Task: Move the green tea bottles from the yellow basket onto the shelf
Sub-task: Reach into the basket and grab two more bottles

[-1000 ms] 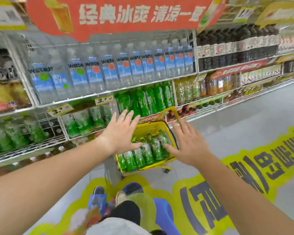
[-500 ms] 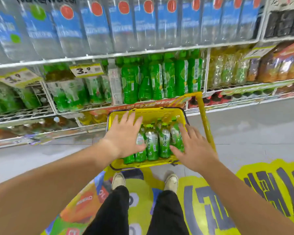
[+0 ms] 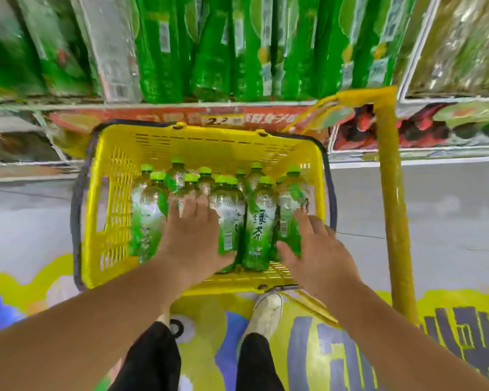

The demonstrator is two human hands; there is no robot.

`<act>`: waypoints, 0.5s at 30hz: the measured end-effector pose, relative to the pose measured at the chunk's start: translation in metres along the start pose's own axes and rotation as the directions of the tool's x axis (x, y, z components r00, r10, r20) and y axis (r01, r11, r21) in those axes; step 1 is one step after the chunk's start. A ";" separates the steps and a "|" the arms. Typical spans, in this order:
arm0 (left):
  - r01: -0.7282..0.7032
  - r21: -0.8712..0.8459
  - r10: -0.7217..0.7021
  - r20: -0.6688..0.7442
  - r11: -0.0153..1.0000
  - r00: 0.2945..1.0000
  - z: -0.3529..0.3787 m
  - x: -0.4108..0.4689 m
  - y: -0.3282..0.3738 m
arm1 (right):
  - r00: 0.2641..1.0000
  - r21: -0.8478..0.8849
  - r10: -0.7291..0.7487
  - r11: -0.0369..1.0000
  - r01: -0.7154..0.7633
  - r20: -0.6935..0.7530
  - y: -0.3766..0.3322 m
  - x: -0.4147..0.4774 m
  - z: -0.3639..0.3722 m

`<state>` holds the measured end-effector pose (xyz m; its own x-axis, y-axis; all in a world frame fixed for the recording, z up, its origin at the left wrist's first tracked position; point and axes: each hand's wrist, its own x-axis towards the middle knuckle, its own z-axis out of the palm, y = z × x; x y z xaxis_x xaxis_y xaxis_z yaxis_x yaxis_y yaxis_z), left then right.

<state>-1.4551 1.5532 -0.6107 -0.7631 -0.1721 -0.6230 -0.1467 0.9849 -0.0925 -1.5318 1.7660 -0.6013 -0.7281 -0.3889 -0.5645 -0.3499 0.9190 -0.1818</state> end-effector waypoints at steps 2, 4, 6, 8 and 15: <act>0.025 -0.023 -0.024 0.017 0.999 1.000 0.011 0.006 0.005 | 0.999 0.099 0.053 0.994 -0.052 -0.007 0.001 0.008 0.009; 0.067 -0.062 -0.065 0.029 0.996 0.997 0.017 0.013 0.008 | 0.991 0.201 0.130 0.972 -0.124 -0.015 -0.001 0.017 0.015; 0.116 -0.129 -0.114 0.024 0.985 0.993 0.021 0.019 0.011 | 0.975 0.293 0.221 0.935 -0.200 -0.037 -0.004 0.028 0.018; 0.176 -0.225 -0.174 0.029 0.958 0.984 0.025 0.024 0.016 | 0.951 0.329 0.306 0.904 -0.274 -0.050 -0.006 0.040 0.018; 0.343 -0.475 -0.387 0.006 0.811 0.922 0.040 0.037 0.048 | 0.906 0.372 0.422 0.835 -0.405 0.038 -0.018 0.060 0.020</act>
<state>-1.4653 1.5950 -0.6695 -0.6430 -0.5393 -0.5438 -0.6793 0.7295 0.0799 -1.5575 1.7279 -0.6477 -0.7848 0.0378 -0.6185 0.2216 0.9493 -0.2231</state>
